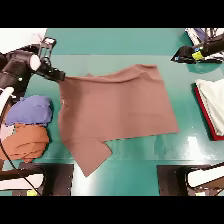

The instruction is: Fold the shirts.

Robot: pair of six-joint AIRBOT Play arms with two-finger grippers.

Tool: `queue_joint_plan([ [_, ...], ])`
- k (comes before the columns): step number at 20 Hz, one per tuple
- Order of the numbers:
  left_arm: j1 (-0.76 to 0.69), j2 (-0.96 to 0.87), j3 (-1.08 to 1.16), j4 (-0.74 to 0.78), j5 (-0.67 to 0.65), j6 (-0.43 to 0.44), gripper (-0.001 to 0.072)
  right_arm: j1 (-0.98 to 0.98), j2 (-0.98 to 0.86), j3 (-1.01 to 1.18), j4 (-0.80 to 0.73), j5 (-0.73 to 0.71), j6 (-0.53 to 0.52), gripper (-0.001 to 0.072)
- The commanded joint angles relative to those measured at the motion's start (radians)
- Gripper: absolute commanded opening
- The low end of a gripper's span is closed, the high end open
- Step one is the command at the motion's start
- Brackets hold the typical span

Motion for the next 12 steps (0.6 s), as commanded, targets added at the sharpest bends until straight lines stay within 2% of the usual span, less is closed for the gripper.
queue_joint_plan([
  [1, 0.091, 0.036, 0.008, -0.070, -0.103, 0.006, 0.0056, -0.045, 0.098, -0.104, 0.076, 0.015, -0.010, 0.0456],
  [3, 0.117, 0.031, 0.008, -0.130, -0.058, 0.005, 0.0634, -0.058, 0.176, -0.221, 0.076, -0.049, -0.010, 0.0456],
  [5, 0.121, 0.021, 0.008, -0.139, -0.050, 0.005, 0.0623, -0.058, 0.242, -0.325, 0.076, -0.103, -0.011, 0.0454],
  [9, 0.145, 0.053, -0.013, -0.146, -0.255, 0.006, 0.0623, -0.068, 0.353, -0.476, 0.075, -0.120, -0.032, 0.0453],
  [12, 0.146, 0.208, -0.209, -0.188, -0.277, 0.000, 0.0624, -0.093, 0.433, -0.590, 0.076, -0.142, -0.040, 0.0453],
])
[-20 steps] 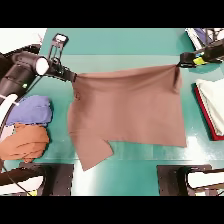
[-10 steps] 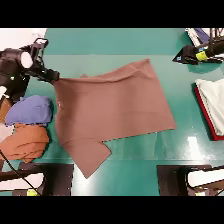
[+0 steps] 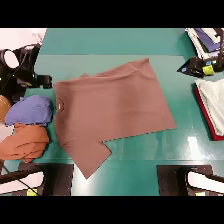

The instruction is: Fold the shirts.

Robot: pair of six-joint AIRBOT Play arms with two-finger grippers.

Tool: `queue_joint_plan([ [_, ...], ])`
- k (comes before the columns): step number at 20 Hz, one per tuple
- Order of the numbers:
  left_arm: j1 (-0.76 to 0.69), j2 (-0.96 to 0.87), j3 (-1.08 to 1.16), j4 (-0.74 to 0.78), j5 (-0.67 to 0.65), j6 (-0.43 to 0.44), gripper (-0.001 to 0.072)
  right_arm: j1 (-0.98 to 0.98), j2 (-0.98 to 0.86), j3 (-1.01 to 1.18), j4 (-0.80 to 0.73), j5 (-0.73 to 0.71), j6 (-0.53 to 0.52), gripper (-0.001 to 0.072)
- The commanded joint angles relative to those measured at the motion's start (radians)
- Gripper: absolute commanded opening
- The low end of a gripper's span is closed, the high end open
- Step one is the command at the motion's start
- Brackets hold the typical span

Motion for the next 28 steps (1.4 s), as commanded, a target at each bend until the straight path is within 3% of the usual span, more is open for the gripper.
queue_joint_plan([
  [1, 0.009, 0.162, -0.216, -0.084, -0.068, -0.013, 0.0624, -0.033, 0.095, -0.135, 0.004, -0.027, -0.018, 0.0453],
  [5, 0.009, 0.402, -0.613, -0.256, -0.084, -0.071, 0.0624, -0.060, 0.138, -0.193, 0.005, -0.028, -0.044, 0.0453],
  [8, 0.009, 0.481, -0.788, -0.306, -0.096, -0.122, 0.0624, -0.050, 0.138, -0.174, 0.005, -0.027, -0.051, 0.0453],
  [15, -0.003, 0.489, -0.853, -0.309, -0.042, -0.138, 0.0624, -0.037, 0.138, -0.151, 0.004, -0.044, -0.069, 0.0452],
  [20, -0.098, 0.488, -0.896, -0.367, 0.050, -0.145, 0.0621, -0.037, 0.138, -0.151, 0.005, -0.045, -0.069, 0.0452],
  [21, -0.108, 0.488, -0.897, -0.365, 0.055, -0.162, 0.0515, -0.037, 0.138, -0.151, 0.005, -0.045, -0.069, 0.0452],
  [23, -0.109, 0.488, -0.897, -0.365, 0.069, -0.163, 0.0089, -0.037, 0.138, -0.151, 0.004, -0.040, -0.069, 0.0452],
  [24, -0.109, 0.488, -0.894, -0.365, 0.082, -0.165, 0.0031, -0.043, 0.138, -0.151, 0.004, -0.032, -0.069, 0.0452],
  [28, -0.109, 0.488, -0.756, -0.306, 0.076, -0.186, 0.0023, -0.137, 0.155, -0.232, -0.009, 0.100, -0.069, 0.0452],
])
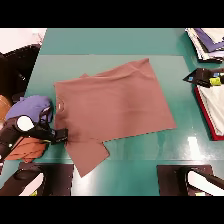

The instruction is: Fold the shirts.

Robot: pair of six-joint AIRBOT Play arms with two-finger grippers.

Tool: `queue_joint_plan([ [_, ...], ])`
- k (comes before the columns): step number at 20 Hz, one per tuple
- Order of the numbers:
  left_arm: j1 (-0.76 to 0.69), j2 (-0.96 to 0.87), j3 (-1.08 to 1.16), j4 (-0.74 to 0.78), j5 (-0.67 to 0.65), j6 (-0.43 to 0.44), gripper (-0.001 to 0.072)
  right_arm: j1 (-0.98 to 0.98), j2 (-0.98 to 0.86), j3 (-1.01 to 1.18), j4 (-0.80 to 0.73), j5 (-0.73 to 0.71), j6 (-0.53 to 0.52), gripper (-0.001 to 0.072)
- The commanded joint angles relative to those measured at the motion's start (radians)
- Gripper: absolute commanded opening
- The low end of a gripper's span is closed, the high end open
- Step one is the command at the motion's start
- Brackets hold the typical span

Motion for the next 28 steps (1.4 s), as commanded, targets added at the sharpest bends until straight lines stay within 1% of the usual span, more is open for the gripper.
queue_joint_plan([
  [1, -0.004, 0.001, 0.131, 0.058, 0.014, -0.013, 0.0023, -0.094, 0.028, -0.117, -0.020, 0.104, 0.001, 0.0452],
  [4, -0.004, 0.001, 0.248, 0.071, 0.062, -0.013, 0.0023, -0.224, 0.071, -0.353, -0.084, 0.104, 0.001, 0.0455],
  [6, -0.004, 0.001, 0.273, 0.062, 0.098, -0.013, 0.0023, -0.293, 0.070, -0.492, -0.075, 0.098, 0.001, 0.0457],
  [8, -0.004, 0.000, 0.273, 0.059, 0.102, -0.013, 0.0023, -0.313, 0.070, -0.612, -0.037, 0.048, 0.000, 0.0456],
  [10, -0.004, 0.001, 0.272, 0.060, 0.101, -0.013, 0.0023, -0.278, 0.070, -0.682, -0.006, -0.006, 0.000, 0.0453],
  [13, -0.005, 0.001, 0.272, 0.058, 0.101, -0.013, 0.0023, -0.180, 0.070, -0.712, 0.004, -0.106, 0.001, 0.0453],
  [16, -0.004, 0.001, 0.272, 0.058, 0.099, -0.013, 0.0023, -0.109, 0.069, -0.682, 0.032, -0.152, 0.003, 0.0451],
  [18, -0.004, 0.001, 0.272, 0.058, 0.102, -0.013, 0.0023, -0.076, 0.036, -0.657, 0.037, -0.136, 0.005, 0.0448],
  [19, -0.004, 0.001, 0.272, 0.058, 0.101, -0.013, 0.0023, -0.058, 0.007, -0.645, 0.038, -0.116, 0.005, 0.0430],
  [21, -0.004, 0.001, 0.272, 0.058, 0.092, -0.011, 0.0023, -0.022, -0.044, -0.620, 0.039, -0.082, 0.005, 0.0429],
  [22, -0.004, 0.001, 0.272, 0.058, 0.090, -0.009, 0.0023, 0.002, -0.068, -0.606, 0.038, -0.070, 0.005, 0.0381],
  [23, -0.004, 0.001, 0.273, 0.058, 0.088, -0.009, 0.0023, 0.026, -0.083, -0.591, 0.037, -0.060, 0.005, 0.0276],
  [26, -0.004, 0.008, 0.278, 0.059, 0.053, -0.005, 0.0022, 0.070, -0.090, -0.537, 0.036, -0.047, 0.004, 0.0015],
  [28, -0.004, 0.008, 0.342, 0.064, 0.012, 0.029, 0.0022, 0.075, -0.048, -0.477, 0.036, -0.045, 0.004, 0.0015],
])
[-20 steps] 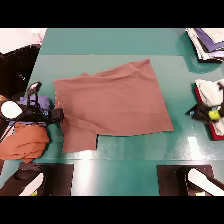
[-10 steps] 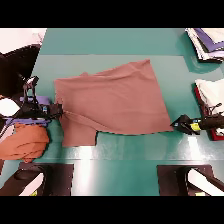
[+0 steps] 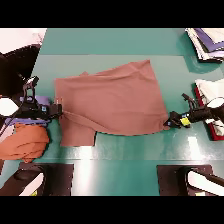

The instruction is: Fold the shirts.

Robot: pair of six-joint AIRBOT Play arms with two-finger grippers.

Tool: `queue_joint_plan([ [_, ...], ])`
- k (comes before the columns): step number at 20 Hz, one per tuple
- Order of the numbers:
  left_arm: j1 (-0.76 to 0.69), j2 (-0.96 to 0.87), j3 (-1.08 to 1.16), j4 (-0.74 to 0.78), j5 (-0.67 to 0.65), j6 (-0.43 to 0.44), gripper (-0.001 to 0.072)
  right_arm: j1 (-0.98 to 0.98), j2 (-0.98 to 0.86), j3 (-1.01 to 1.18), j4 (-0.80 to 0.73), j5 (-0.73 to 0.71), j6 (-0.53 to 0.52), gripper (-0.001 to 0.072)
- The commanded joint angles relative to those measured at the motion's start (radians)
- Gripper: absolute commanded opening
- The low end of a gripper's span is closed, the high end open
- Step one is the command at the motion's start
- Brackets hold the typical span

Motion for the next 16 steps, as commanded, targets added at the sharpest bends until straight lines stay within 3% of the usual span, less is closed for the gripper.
queue_joint_plan([
  [1, 0.001, 0.004, 0.112, 0.005, -0.070, 0.041, 0.0023, 0.026, 0.058, 0.109, 0.004, 0.017, -0.001, 0.0015],
  [8, 0.001, 0.004, 0.864, 0.011, -0.125, 0.117, 0.0023, 0.026, 0.353, 0.644, -0.072, -0.069, -0.002, 0.0015],
  [12, 0.001, 0.004, 1.255, 0.013, -0.134, 0.115, 0.0022, 0.026, 0.468, 0.927, -0.251, -0.111, 0.009, 0.0014],
  [13, 0.001, 0.004, 1.331, 0.011, -0.128, 0.097, 0.0022, 0.026, 0.491, 0.982, -0.326, -0.101, 0.051, 0.0014],
  [16, 0.001, 0.004, 1.468, 0.001, -0.102, 0.060, 0.0021, 0.026, 0.531, 1.112, -0.463, -0.054, 0.095, 0.0014],
])
